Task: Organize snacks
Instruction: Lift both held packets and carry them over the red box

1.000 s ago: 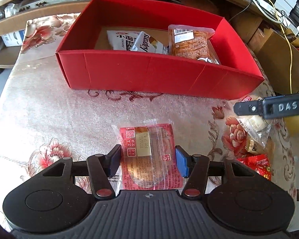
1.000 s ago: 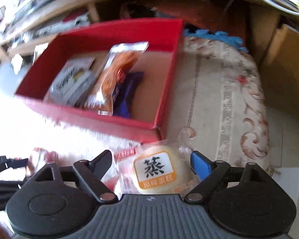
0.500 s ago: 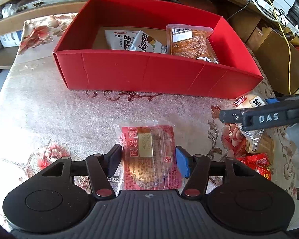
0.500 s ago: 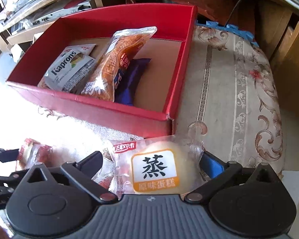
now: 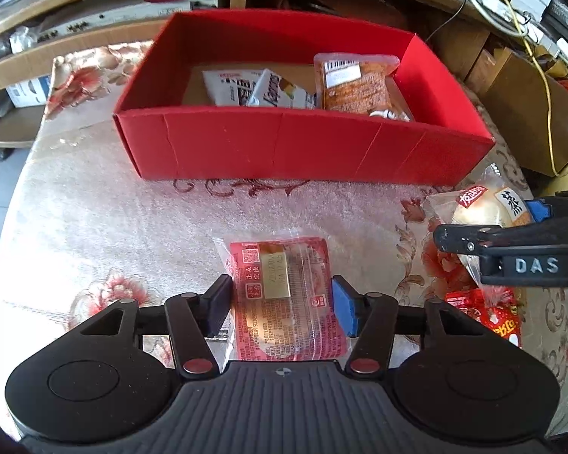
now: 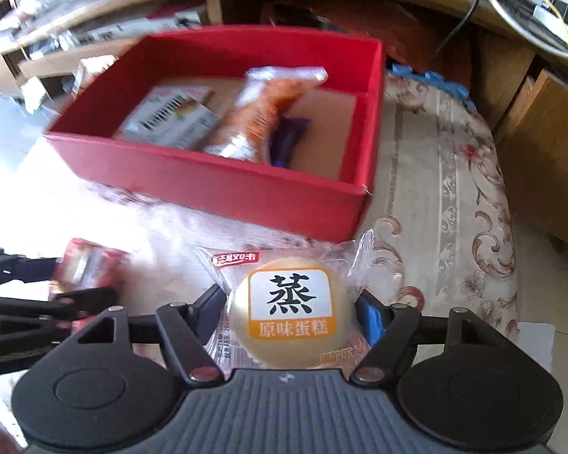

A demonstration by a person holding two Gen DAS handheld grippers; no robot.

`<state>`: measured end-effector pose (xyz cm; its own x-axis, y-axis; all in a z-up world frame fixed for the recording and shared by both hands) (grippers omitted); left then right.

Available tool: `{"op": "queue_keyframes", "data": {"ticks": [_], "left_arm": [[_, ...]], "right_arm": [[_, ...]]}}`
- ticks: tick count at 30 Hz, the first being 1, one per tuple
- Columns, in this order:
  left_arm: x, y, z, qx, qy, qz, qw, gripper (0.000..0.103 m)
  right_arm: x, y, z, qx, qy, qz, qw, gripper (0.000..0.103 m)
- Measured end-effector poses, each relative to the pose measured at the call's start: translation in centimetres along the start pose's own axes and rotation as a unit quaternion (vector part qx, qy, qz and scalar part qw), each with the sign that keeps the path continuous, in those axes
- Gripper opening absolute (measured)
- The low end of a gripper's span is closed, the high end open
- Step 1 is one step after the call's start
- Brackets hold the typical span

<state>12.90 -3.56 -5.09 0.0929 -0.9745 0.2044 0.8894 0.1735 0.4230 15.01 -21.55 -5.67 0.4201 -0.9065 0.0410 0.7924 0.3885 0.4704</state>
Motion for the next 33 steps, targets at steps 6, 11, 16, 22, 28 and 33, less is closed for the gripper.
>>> {"op": "queue_keyframes", "data": {"ticks": [6, 11, 16, 22, 28, 33], "left_arm": [[-0.2, -0.1, 1.8, 0.02, -0.004, 0.008, 0.9998, 0.063], [-0.3, -0.5, 1.8, 0.02, 0.001, 0.008, 0.9998, 0.063], [-0.5, -0.8, 1.9, 0.021, 0.004, 0.007, 0.9997, 0.063], [-0.3, -1.1, 2.0, 0.025, 0.006, 0.0, 0.9997, 0.063], [0.0, -0.9, 2.8, 0.044, 0.01, -0.006, 0.999, 0.063], [0.1, -0.6, 3.3, 0.057, 0.008, -0.007, 0.9983, 0.063]], "right_arm": [[-2.2, 0.2, 2.3, 0.033, 0.008, -0.001, 0.999, 0.07], [-3.4, -0.3, 2.3, 0.027, 0.002, -0.001, 1.0, 0.07], [-3.8, -0.8, 2.3, 0.023, -0.003, -0.005, 1.0, 0.07], [-4.3, -1.0, 2.2, 0.022, -0.008, -0.009, 1.0, 0.07], [-4.5, -0.5, 3.0, 0.037, -0.015, -0.015, 0.999, 0.07], [-4.3, -0.1, 3.7, 0.051, -0.017, -0.023, 0.998, 0.07]]}}
Point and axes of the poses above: each gripper's, at about its wrist camera, not at the fingertips, and z roughly against the way its jaws point, x to its right, y to its top, the point moved 2 cm from there along -z, roughly the way its jaws point, and after that the axes turned 15 degrees about z, right-handed, at the moved point
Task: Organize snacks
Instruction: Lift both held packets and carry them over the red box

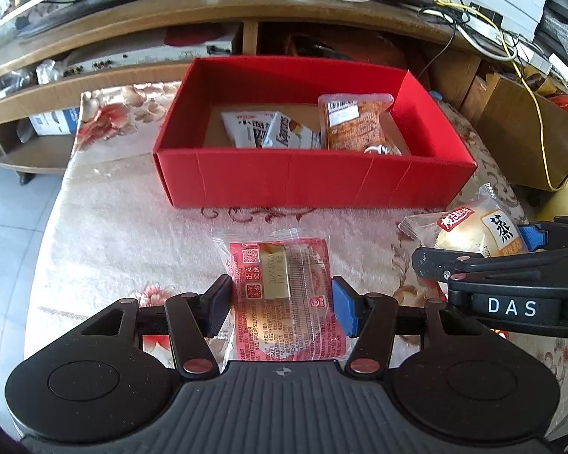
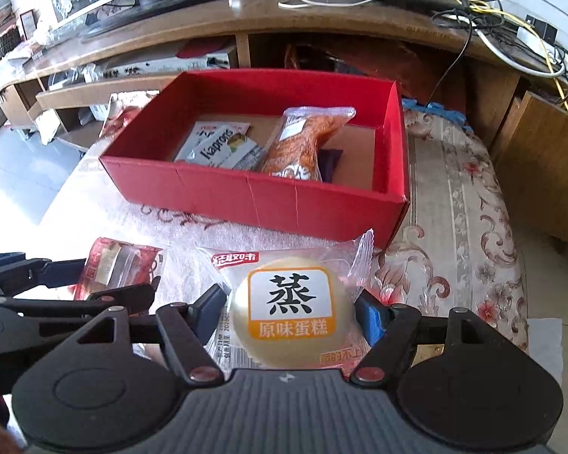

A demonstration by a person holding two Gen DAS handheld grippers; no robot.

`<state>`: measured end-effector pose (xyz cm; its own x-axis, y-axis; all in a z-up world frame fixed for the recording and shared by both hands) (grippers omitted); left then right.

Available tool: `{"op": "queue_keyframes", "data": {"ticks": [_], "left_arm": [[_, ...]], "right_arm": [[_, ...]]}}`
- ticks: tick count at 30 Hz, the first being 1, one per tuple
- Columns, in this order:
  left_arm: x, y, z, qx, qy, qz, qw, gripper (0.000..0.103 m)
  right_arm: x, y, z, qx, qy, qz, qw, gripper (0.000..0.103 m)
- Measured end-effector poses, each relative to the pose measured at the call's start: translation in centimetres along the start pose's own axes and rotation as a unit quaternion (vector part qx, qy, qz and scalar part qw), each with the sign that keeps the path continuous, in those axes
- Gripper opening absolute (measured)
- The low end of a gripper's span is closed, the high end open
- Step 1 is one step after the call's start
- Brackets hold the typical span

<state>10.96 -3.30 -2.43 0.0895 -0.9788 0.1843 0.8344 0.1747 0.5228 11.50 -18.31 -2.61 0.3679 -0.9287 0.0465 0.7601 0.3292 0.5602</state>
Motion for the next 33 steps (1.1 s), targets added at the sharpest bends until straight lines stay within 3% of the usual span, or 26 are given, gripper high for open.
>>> {"op": "queue_keyframes", "data": {"ticks": [18, 33], "left_arm": [[1.4, 2.3, 1.4, 0.046, -0.002, -0.004, 0.9989, 0.062], [2.8, 6.1, 1.4, 0.087, 0.005, -0.009, 0.9962, 0.061]], "right_arm": [[1.5, 2.0, 1.7, 0.041, -0.005, -0.023, 0.999, 0.07], [3.4, 5.3, 1.9, 0.076, -0.014, -0.046, 0.996, 0.07]]}}
Point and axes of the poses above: each gripper's, at about its wrist camera, not at the fingertips, and z roughly against the way its jaws point, x to its right, y to its top, the point moved 2 cm from there along -z, roughly the way its jaws point, and after that the axes turned 15 degrees about z, right-handed, at the moved point
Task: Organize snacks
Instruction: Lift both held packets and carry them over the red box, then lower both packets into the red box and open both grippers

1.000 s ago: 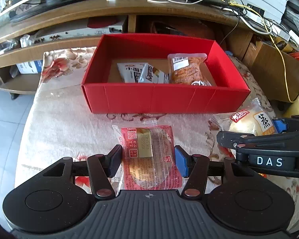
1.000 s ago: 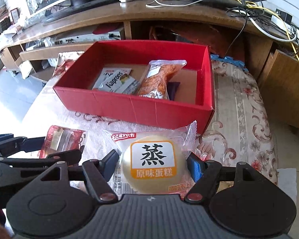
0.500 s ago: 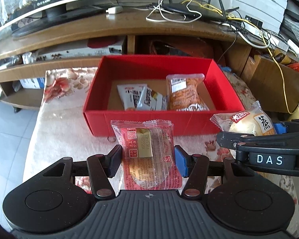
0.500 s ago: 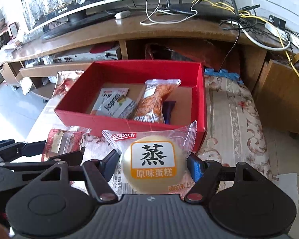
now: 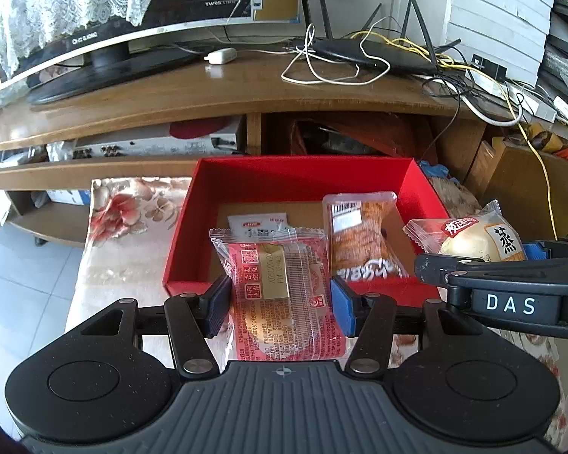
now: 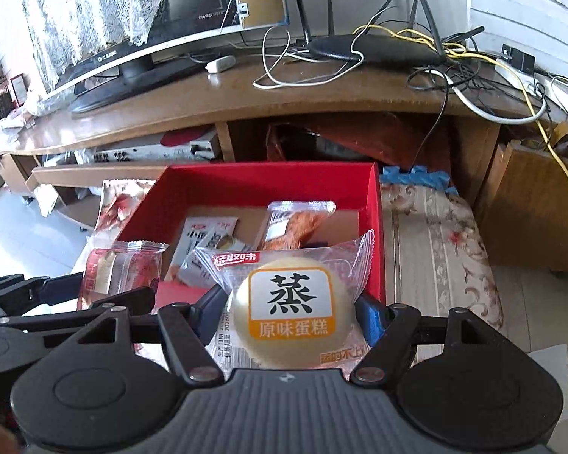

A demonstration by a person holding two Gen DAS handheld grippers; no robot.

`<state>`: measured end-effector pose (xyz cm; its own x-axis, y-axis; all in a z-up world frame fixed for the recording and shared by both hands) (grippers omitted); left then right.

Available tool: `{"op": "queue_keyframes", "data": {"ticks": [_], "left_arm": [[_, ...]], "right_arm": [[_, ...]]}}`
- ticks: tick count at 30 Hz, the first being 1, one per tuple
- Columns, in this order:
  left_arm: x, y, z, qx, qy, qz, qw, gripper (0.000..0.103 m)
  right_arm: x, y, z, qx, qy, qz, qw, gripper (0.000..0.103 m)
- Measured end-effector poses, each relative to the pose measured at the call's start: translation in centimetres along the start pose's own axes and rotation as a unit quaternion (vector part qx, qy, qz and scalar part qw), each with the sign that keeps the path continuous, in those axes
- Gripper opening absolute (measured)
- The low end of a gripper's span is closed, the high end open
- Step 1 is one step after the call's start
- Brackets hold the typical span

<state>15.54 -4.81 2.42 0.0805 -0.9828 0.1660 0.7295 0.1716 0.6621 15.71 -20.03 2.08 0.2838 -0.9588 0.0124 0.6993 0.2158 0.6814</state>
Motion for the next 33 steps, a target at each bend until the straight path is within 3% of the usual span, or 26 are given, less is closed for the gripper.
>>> {"op": "queue_keyframes", "data": {"ticks": [15, 33], "left_arm": [[1.3, 2.8, -3.0, 0.011, 0.015, -0.001, 0.9998, 0.061], [0.8, 3.9, -8.3, -0.024, 0.035, 0.009, 0.999, 0.061]], "right_arm": [[2.1, 2.9, -2.8, 0.004, -0.013, -0.017, 1.0, 0.069], [2.8, 4.2, -8.6, -0.031, -0.014, -0.01, 0.999, 0.069]]}}
Point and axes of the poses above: each gripper's, at about its wrist camera, not at the fingertips, and z roughly against the way its jaws point, x to its right, y to its top, the point moved 2 cm from there along -z, roughly the way its jaws point, and after that the axes turned 15 degrees about z, right-handed, at the moved point
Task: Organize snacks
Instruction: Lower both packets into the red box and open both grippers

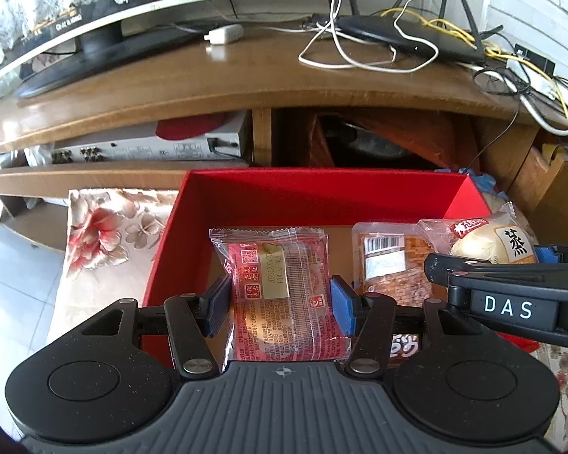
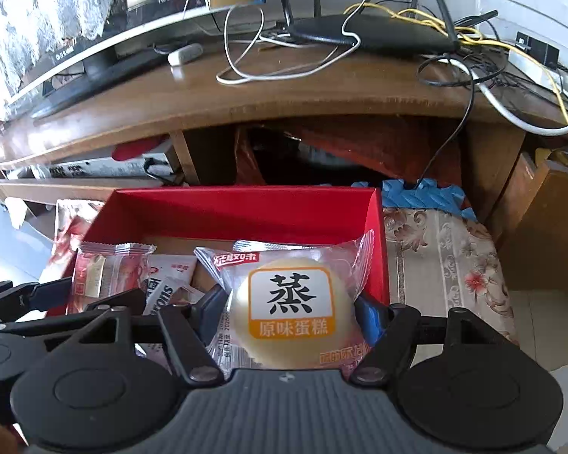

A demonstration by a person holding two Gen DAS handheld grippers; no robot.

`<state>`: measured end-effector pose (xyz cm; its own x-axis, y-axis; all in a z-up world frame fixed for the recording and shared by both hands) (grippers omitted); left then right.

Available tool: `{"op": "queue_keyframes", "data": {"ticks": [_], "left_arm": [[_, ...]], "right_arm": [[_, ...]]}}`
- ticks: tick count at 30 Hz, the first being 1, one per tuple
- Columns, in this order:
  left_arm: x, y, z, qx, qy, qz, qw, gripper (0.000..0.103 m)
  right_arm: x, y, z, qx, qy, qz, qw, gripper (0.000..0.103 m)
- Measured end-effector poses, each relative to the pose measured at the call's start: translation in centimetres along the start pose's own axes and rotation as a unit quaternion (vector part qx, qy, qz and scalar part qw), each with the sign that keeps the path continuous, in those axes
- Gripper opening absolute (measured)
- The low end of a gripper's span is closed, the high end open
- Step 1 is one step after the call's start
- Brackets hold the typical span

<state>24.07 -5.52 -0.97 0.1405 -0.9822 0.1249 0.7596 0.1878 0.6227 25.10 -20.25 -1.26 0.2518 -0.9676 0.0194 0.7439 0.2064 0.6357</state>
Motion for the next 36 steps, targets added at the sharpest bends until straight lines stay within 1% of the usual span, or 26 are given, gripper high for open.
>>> {"op": "queue_keyframes", "data": {"ticks": [10, 16, 20, 30, 36], "left_arm": [[-0.3, -0.5, -1.4, -0.018, 0.014, -0.002, 0.9997, 0.062], [-0.4, -0.6, -1.5, -0.022, 0.015, 0.0, 0.9996, 0.063], [-0.4, -0.5, -1.4, -0.017, 0.019, -0.001, 0.9997, 0.066], [-0.5, -0.4, -1.0, -0.012, 0.018, 0.005, 0.9998, 0.072], [-0.6, -0.1, -0.2, -0.002, 0.01, 0.01, 0.9999, 0.074]], "right_arm": [[0.2, -0.3, -2.0, -0.024, 0.008, -0.004, 1.0, 0.07], [0.1, -0.5, -2.3, -0.031, 0.008, -0.004, 0.999, 0.071], [0.2, -0.6, -2.3, -0.033, 0.007, -0.009, 0.999, 0.074], [0.4, -0.7, -2.1, -0.033, 0.011, -0.017, 0.999, 0.076], [0.4, -0.4, -1.3, -0.018, -0.001, -0.012, 1.0, 0.076]]}}
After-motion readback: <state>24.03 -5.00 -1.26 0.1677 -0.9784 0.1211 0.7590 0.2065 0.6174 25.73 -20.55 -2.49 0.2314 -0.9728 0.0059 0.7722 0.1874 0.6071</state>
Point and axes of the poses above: each gripper's, at about its wrist camera, not at the fingertips, and z roughly against the way its jaws point, x to its right, y to its top, the point moved 2 cm from there along -z, roughly the way its jaws point, and after that the axes turned 15 degrees about z, right-handed, at the moved point
